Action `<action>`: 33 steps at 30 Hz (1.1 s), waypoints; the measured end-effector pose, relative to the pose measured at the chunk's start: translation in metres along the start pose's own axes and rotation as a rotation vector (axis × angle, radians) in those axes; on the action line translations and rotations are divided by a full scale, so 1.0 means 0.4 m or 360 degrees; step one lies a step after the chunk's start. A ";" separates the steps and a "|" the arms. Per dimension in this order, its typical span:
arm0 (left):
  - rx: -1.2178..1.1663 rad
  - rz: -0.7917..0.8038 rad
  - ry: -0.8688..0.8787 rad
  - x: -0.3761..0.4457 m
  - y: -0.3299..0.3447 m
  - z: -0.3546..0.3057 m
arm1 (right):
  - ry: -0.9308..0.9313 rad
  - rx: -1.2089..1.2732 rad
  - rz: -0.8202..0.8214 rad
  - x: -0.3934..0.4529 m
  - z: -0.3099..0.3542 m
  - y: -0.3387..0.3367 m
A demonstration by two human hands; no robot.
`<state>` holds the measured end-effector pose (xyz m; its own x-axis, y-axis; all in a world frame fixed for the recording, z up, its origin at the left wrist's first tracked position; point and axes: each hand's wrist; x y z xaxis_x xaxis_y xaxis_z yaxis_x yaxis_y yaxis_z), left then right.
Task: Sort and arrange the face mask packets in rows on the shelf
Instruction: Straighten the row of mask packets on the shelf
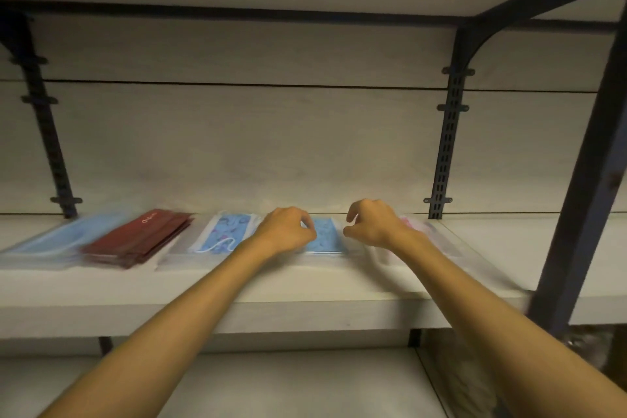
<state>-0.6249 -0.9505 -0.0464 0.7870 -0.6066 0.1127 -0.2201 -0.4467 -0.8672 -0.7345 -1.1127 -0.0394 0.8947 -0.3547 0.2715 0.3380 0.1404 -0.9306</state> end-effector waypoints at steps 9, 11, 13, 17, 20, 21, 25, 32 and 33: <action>0.0147 0.0135 -0.0279 0.016 0.015 0.025 | 0.0404 -0.0086 0.0301 0.001 0.072 0.051; 0.0025 0.0185 -0.0376 0.016 0.012 0.018 | 0.0423 -0.0012 0.0314 0.008 0.071 0.052; -0.0148 0.0227 -0.0445 0.023 0.016 0.017 | 0.0432 0.0076 0.0324 0.013 0.070 0.050; -0.0410 0.0297 -0.0553 0.027 0.010 0.011 | 0.0401 0.0186 0.0326 0.019 0.076 0.054; -0.0555 0.0338 -0.0583 0.033 0.011 0.011 | 0.0385 0.0255 0.0305 0.020 0.075 0.058; -0.0604 0.0350 -0.0592 0.034 0.014 0.010 | 0.0387 0.0291 0.0298 0.018 0.075 0.057; -0.0644 0.0356 -0.0630 0.032 0.022 0.005 | 0.0413 0.0459 0.0282 0.007 0.074 0.052; -0.0830 0.0394 -0.0674 0.047 0.014 -0.007 | 0.0470 0.0733 0.0194 -0.002 0.059 0.061; -0.0883 0.0419 -0.0684 0.045 0.014 -0.013 | 0.0460 0.0736 0.0182 -0.002 0.059 0.061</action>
<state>-0.6150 -0.9673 -0.0465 0.7989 -0.4798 -0.3628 -0.6011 -0.6574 -0.4543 -0.7202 -1.0870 -0.0564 0.8387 -0.5434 0.0359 0.3945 0.5609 -0.7279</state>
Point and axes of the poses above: each hand's wrist, its own x-axis towards the middle knuckle, its own y-axis out of the palm, z = x × y, and after that the axes turned 10 degrees about -y, right-handed
